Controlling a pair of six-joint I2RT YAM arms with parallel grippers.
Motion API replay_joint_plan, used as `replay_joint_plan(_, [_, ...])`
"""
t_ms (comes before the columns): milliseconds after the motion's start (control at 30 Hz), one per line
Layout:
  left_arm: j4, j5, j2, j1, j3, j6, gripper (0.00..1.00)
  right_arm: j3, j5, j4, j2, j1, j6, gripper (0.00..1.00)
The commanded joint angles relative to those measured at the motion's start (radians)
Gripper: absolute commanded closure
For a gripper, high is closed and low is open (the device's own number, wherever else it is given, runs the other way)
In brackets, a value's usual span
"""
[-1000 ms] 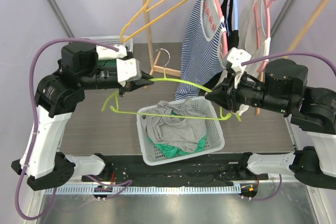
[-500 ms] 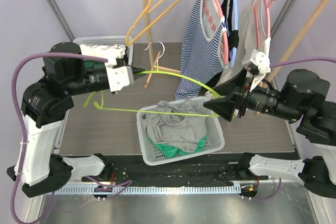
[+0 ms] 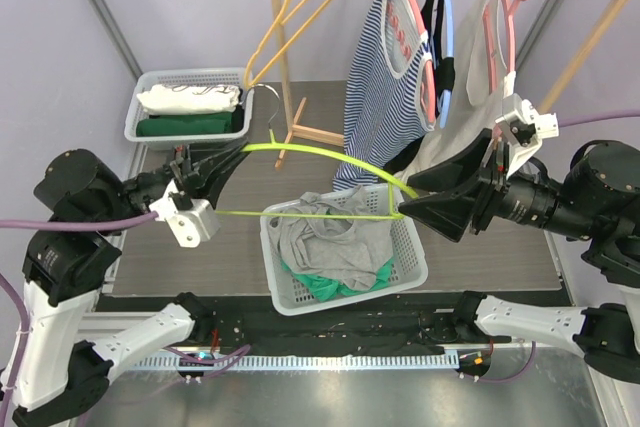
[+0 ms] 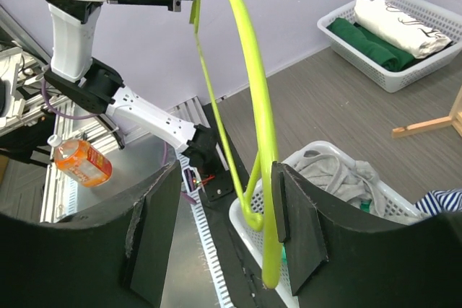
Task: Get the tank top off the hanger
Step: Place the hanger at the clothesline.
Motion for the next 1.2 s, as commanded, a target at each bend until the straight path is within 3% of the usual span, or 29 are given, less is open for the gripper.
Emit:
replay_joint_plan(0, [0.176,0.014,-0.007,0.005,-0.007,0.075,1.0,0.006,-0.054,0.053,0.033,0.001,0.045,0.4])
replay_joint_plan(567, [0.183,0.054,-0.02,0.005,0.007,0.116,1.0,0.001,-0.063,0.049,0.092,0.001,0.013,0.4])
replay_joint_plan(867, [0.185,0.08,-0.038,0.005,-0.016,0.116,1.0,-0.039,0.091,0.032,0.067,0.001,-0.072,0.4])
replay_joint_plan(1167, [0.223,0.071,-0.029,0.005,-0.024,0.093,1.0,-0.157,0.008,0.065,0.057,0.001,-0.058,0.44])
